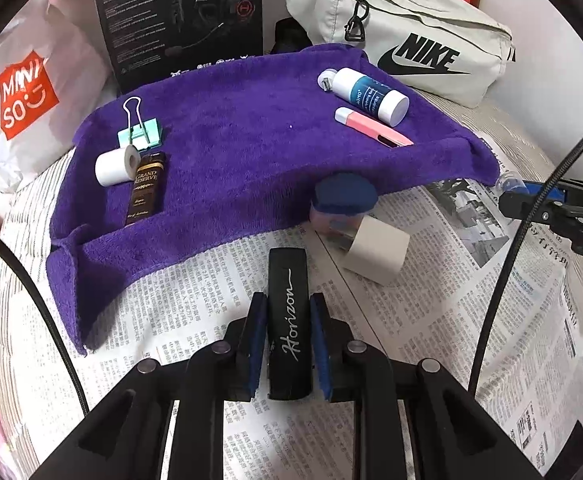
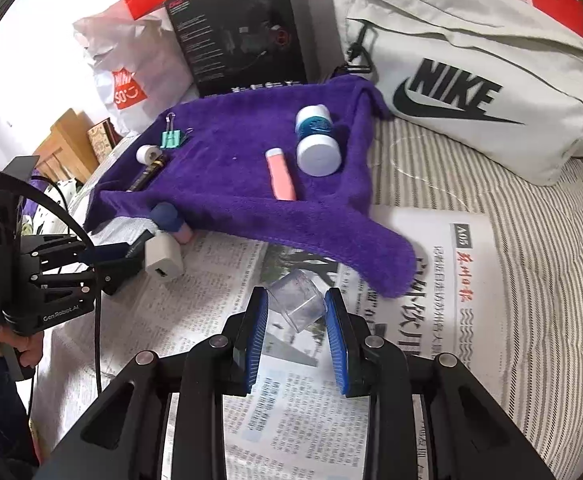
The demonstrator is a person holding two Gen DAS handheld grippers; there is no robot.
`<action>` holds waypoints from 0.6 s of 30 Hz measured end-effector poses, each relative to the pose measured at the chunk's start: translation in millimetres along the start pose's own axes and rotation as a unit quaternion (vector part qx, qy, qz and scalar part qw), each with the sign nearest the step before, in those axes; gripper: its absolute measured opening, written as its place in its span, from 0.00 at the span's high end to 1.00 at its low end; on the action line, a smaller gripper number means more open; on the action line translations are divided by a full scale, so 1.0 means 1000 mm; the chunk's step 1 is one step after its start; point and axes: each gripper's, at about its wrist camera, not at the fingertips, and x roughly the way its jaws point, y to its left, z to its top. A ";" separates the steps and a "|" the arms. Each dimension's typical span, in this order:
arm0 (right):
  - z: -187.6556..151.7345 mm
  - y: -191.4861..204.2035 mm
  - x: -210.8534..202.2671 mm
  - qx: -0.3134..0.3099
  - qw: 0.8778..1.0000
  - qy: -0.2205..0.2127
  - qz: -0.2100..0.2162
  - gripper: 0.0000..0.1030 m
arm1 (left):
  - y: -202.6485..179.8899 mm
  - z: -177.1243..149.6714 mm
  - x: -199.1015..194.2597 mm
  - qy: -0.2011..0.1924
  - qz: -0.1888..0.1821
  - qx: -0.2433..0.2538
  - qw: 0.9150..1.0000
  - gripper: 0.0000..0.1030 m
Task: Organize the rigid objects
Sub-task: 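Place the Horizon case beside the tube with the left while the right sets the cup on the towel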
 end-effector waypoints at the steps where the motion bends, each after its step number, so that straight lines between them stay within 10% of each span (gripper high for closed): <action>1: 0.001 0.002 0.000 -0.002 1.000 -0.001 0.001 0.71 | 0.001 0.000 -0.001 0.000 0.002 -0.001 1.000 0.80; 18: 0.041 0.019 -0.003 -0.044 0.999 -0.020 0.015 0.72 | 0.032 0.019 -0.035 -0.040 -0.017 -0.038 0.998 0.80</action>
